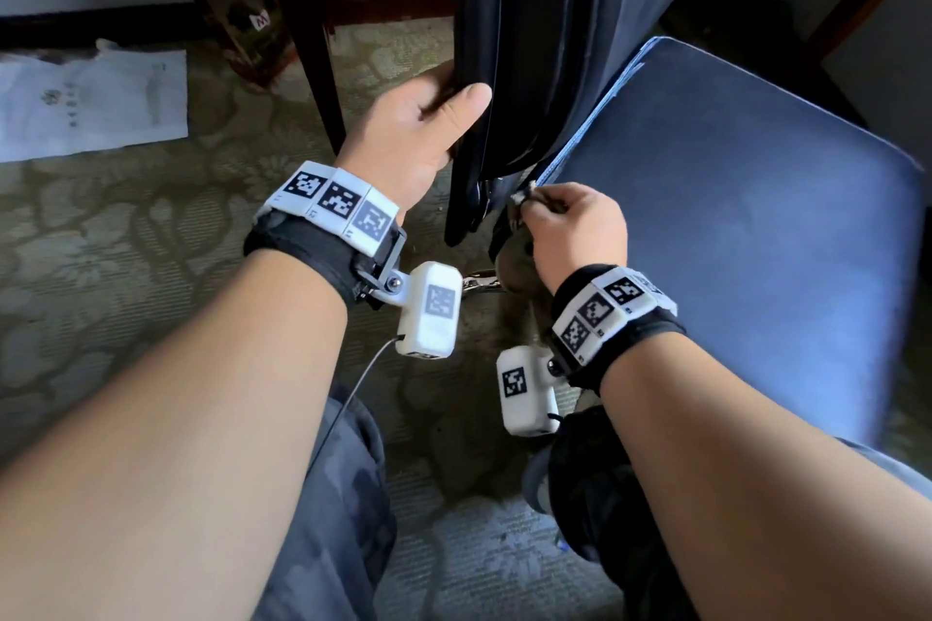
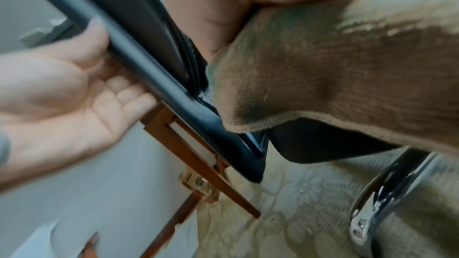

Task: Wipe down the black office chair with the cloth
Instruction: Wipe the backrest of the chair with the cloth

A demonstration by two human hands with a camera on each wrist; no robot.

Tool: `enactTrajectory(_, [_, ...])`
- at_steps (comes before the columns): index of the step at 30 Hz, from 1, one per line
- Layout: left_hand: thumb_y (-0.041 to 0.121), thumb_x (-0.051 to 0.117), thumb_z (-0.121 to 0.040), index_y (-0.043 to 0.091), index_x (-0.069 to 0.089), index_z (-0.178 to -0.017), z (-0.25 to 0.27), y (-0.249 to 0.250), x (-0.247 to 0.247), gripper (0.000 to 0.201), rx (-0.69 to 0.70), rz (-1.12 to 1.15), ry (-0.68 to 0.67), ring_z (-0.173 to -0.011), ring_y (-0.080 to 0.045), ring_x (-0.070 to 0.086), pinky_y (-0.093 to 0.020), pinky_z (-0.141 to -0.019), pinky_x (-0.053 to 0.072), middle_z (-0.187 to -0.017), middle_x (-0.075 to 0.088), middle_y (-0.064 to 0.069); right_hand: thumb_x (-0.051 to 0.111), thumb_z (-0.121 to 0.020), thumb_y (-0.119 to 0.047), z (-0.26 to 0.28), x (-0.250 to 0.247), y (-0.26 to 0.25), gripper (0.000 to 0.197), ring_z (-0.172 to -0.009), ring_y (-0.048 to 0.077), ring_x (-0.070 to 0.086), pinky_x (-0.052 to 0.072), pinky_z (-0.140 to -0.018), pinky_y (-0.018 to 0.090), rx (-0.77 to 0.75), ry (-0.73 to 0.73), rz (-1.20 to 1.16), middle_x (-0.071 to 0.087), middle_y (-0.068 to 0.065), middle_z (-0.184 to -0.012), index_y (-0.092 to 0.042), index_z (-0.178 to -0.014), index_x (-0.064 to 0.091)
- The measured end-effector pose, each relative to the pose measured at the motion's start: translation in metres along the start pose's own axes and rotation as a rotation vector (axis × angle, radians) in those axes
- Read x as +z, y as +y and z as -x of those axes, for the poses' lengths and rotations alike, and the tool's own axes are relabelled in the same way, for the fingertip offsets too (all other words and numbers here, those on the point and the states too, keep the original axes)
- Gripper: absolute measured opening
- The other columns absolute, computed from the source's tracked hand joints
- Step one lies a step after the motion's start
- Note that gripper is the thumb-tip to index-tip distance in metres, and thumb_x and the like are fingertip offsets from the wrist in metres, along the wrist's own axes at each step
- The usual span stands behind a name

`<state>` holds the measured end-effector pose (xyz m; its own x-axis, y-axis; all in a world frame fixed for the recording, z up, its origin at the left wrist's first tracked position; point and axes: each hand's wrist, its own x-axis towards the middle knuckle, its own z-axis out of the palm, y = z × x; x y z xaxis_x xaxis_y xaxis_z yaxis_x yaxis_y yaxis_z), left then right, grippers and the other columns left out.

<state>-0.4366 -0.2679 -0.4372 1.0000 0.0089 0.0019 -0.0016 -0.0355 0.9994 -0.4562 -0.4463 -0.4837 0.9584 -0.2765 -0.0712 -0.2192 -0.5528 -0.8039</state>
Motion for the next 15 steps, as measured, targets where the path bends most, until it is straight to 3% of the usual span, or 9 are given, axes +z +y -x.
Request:
enactTrajectory(4, [0.055, 0.070, -0.093, 0.033, 0.075, -0.110, 0.000, 0.001, 0.001, 0.028, 0.011, -0.025, 0.023, -0.062, -0.009, 0.043, -0.026, -0.058, 0.035, -0.064, 0.053, 0.018, 0.075, -0.087, -0.027, 0.002, 0.006, -0.010, 0.009, -0.078, 0.000, 0.069, 0.056, -0.075, 0.022, -0.007, 0.043, -0.199, 0.074, -0.017, -0.078, -0.027, -0.095, 0.081])
enactTrajectory(6, [0.050, 0.067, -0.097, 0.031, 0.076, -0.103, 0.002, 0.004, 0.002, 0.022, 0.011, -0.037, 0.016, -0.053, -0.005, 0.039, -0.025, -0.055, 0.032, -0.057, 0.045, 0.018, 0.074, -0.088, -0.027, 0.005, 0.019, -0.014, 0.008, -0.077, 0.001, 0.069, 0.054, -0.072, 0.021, -0.001, 0.024, -0.215, 0.073, -0.017, -0.077, -0.026, -0.093, 0.081])
enactTrajectory(7, [0.054, 0.068, -0.094, 0.037, 0.076, -0.092, 0.003, 0.005, 0.002, 0.019, 0.004, -0.043, 0.008, -0.052, -0.008, 0.034, -0.029, -0.053, 0.028, -0.057, 0.040, 0.016, 0.073, -0.089, -0.028, 0.005, 0.025, -0.015, 0.010, -0.078, 0.004, 0.069, 0.055, -0.072, 0.023, 0.004, 0.015, -0.199, 0.074, -0.015, -0.078, -0.025, -0.095, 0.081])
enactTrajectory(10, [0.061, 0.069, -0.087, 0.041, 0.072, -0.075, 0.004, 0.007, 0.001, 0.024, -0.019, -0.027, -0.018, -0.055, -0.015, 0.024, -0.043, -0.055, 0.017, -0.060, 0.031, 0.011, 0.065, -0.093, -0.031, 0.005, 0.036, -0.017, 0.018, -0.086, 0.015, 0.069, 0.055, -0.076, 0.028, -0.033, 0.005, -0.071, 0.075, -0.007, -0.089, -0.024, -0.102, 0.079])
enactTrajectory(12, [0.059, 0.070, -0.088, 0.042, 0.072, -0.072, 0.003, 0.007, 0.000, 0.023, -0.024, -0.004, -0.024, -0.056, -0.016, 0.024, -0.045, -0.057, 0.017, -0.060, 0.031, 0.012, 0.059, -0.096, -0.032, 0.002, 0.036, -0.019, 0.024, -0.094, 0.022, 0.067, 0.053, -0.080, 0.031, -0.098, -0.020, 0.076, 0.073, 0.000, -0.101, -0.025, -0.109, 0.078])
enactTrajectory(15, [0.058, 0.071, -0.087, 0.044, 0.074, -0.074, 0.000, 0.008, 0.001, 0.019, -0.017, 0.013, -0.032, -0.069, -0.030, 0.029, -0.043, -0.068, 0.038, -0.066, 0.032, 0.005, 0.049, -0.100, -0.031, -0.008, 0.034, -0.014, 0.029, -0.091, 0.026, 0.057, 0.043, -0.075, 0.031, -0.172, -0.091, 0.390, 0.059, 0.001, -0.105, -0.025, -0.116, 0.073])
